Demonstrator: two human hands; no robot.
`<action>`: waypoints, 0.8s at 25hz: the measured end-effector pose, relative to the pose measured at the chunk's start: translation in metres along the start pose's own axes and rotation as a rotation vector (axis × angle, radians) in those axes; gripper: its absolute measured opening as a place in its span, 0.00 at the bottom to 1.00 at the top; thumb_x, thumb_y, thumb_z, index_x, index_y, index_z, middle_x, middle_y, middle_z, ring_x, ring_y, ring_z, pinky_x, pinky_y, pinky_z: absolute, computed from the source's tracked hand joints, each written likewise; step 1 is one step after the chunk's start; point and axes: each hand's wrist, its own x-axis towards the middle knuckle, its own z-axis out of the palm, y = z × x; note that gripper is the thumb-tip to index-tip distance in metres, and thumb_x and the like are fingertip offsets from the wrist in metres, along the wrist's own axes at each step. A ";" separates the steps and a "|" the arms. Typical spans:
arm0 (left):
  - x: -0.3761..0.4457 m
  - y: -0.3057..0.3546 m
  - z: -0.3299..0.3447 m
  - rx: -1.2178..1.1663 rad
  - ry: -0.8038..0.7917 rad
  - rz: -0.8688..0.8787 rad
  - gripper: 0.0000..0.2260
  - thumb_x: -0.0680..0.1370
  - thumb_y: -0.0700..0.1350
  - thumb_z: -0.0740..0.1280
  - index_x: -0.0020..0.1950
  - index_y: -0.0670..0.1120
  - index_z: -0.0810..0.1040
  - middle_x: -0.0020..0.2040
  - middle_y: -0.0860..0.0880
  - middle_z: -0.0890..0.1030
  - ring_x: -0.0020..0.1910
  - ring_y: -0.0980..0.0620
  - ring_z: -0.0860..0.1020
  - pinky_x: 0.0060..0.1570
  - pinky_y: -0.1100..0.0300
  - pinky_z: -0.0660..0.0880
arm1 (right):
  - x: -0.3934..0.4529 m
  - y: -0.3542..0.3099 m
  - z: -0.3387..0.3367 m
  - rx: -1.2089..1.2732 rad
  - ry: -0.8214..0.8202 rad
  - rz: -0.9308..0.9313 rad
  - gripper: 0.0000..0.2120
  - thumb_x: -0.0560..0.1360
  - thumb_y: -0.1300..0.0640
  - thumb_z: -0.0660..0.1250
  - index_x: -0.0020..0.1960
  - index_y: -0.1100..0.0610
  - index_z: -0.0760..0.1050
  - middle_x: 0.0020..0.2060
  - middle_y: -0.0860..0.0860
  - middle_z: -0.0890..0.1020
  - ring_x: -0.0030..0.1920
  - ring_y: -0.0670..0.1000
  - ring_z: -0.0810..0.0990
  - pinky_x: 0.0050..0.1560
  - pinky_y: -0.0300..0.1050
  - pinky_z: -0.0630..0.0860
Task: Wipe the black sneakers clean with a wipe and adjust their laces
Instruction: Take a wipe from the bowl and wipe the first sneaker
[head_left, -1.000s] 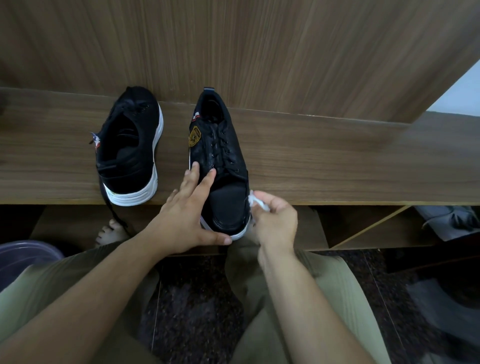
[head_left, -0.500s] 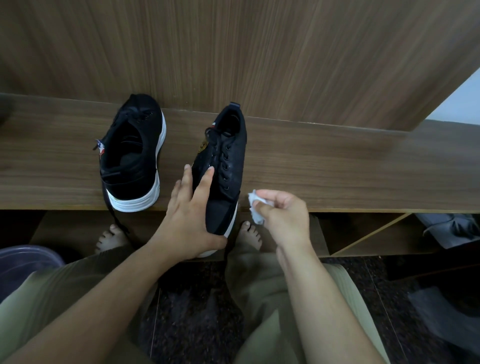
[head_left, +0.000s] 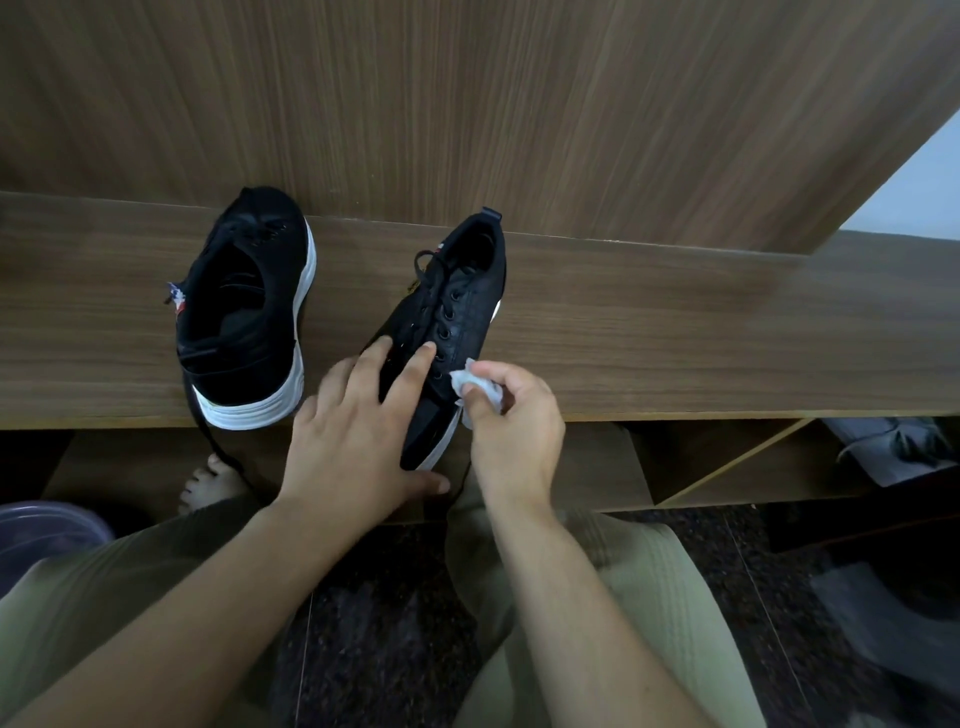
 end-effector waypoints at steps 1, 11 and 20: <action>0.002 -0.001 -0.001 0.006 0.020 0.002 0.53 0.62 0.64 0.73 0.75 0.59 0.40 0.75 0.50 0.51 0.73 0.45 0.54 0.68 0.47 0.61 | 0.000 0.002 0.000 0.008 0.003 0.004 0.09 0.74 0.59 0.69 0.53 0.48 0.80 0.53 0.43 0.80 0.49 0.37 0.76 0.51 0.26 0.71; 0.021 -0.023 0.015 0.155 0.110 0.030 0.46 0.63 0.59 0.74 0.75 0.56 0.53 0.74 0.42 0.61 0.70 0.39 0.64 0.58 0.41 0.71 | 0.059 -0.016 0.030 -0.308 -0.083 -0.667 0.10 0.75 0.64 0.66 0.54 0.56 0.81 0.52 0.51 0.80 0.52 0.48 0.78 0.53 0.35 0.72; 0.031 -0.022 0.010 -0.036 0.240 -0.022 0.28 0.68 0.65 0.63 0.63 0.52 0.70 0.61 0.45 0.73 0.57 0.43 0.76 0.47 0.48 0.77 | 0.067 -0.010 0.019 -0.351 -0.062 -0.472 0.11 0.75 0.65 0.66 0.52 0.53 0.80 0.50 0.49 0.79 0.49 0.48 0.77 0.49 0.39 0.75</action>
